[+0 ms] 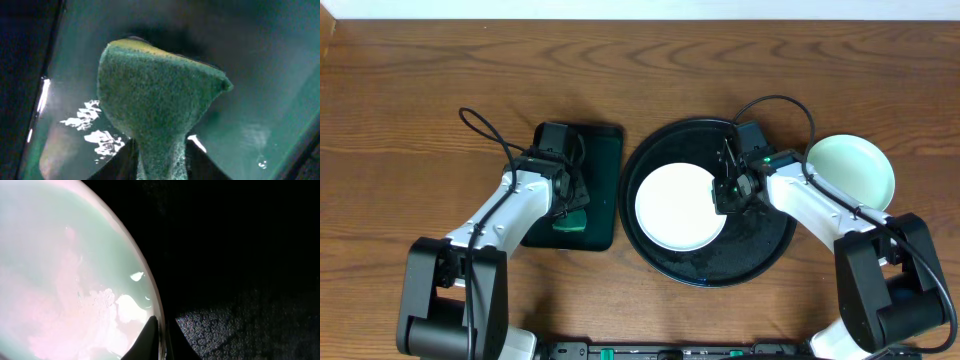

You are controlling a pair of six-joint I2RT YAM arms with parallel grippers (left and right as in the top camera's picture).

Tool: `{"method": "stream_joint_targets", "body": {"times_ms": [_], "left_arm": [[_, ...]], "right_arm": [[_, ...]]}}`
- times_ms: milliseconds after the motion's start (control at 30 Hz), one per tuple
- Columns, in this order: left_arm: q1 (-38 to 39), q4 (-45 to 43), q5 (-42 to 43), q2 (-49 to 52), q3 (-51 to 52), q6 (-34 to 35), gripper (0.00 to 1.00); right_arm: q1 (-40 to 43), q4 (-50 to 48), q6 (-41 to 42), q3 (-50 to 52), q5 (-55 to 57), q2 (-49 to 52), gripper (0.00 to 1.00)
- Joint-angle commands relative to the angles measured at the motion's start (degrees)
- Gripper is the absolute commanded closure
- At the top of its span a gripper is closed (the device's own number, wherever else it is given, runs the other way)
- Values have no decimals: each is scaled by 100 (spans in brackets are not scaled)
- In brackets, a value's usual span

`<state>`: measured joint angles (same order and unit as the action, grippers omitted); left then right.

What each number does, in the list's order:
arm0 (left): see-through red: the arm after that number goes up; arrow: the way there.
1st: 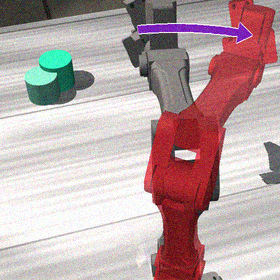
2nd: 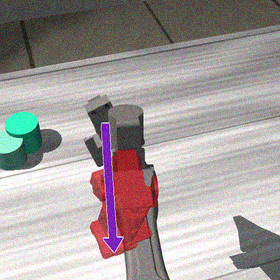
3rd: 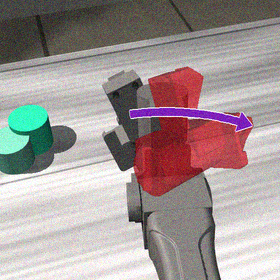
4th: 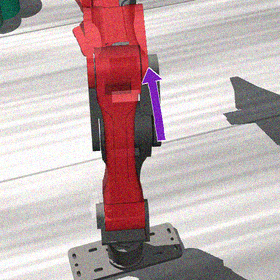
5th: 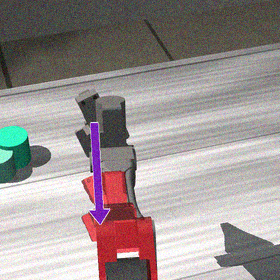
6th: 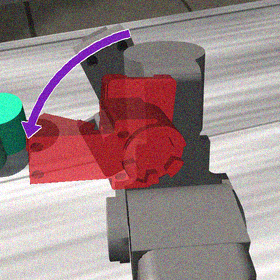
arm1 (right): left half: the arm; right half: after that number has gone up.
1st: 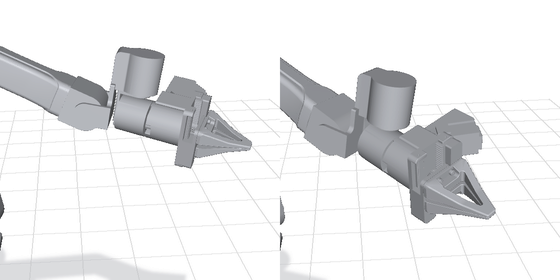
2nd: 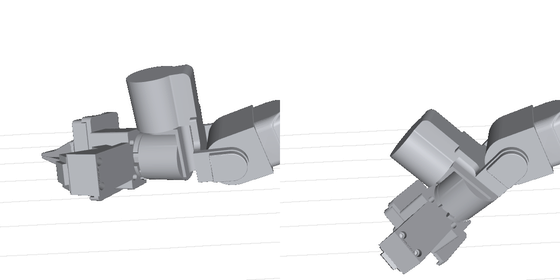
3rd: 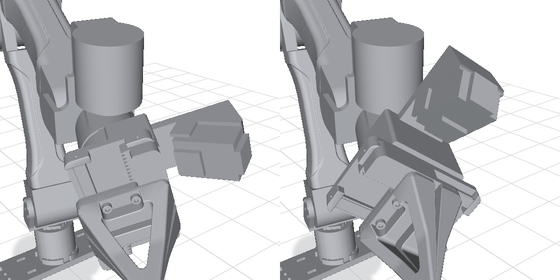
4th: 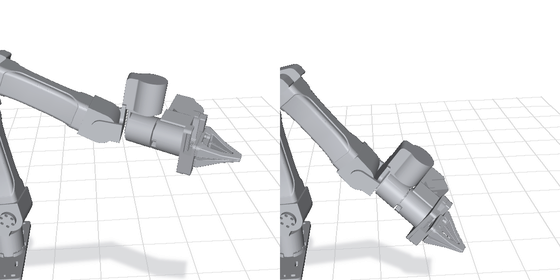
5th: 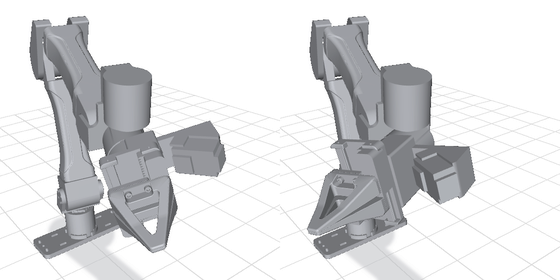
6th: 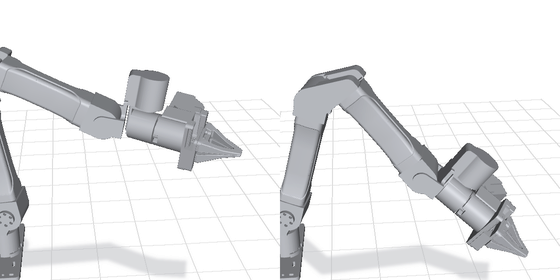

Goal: Clean dirty plates on tray and stack at the side

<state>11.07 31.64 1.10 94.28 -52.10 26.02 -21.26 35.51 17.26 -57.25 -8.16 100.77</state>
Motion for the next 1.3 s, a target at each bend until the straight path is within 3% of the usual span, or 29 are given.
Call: {"method": "stream_joint_targets", "body": {"times_ms": [0,200,367,667,867,1067,1167,1267], "left_arm": [[-20,83,-92,0,-109,-31,64],[-20,221,-92,-387,-507,-28,56],[-146,238,-96,-970,-820,-28,43],[-1471,243,-452,-1939,-964,-33,23],[-2227,444,-503,-1943,-951,-33,21],[-2391,455,-503,-1943,-949,-31,21],[-2391,455,-503,-1943,-949,-33,20],[-2391,455,-503,-1943,-949,-33,21]], "right_arm": [[-59,13,-59,-70,-133,-37,96],[-59,24,-59,-70,-133,-37,94],[-59,28,-59,-70,-133,-37,95],[-59,50,-59,-70,-133,-37,92],[-59,48,-59,-70,-133,-37,92],[-59,2,-59,-70,-131,-37,89],[-59,-9,-59,-70,-129,-37,99],[-59,37,-61,-70,-129,-37,99]]}}
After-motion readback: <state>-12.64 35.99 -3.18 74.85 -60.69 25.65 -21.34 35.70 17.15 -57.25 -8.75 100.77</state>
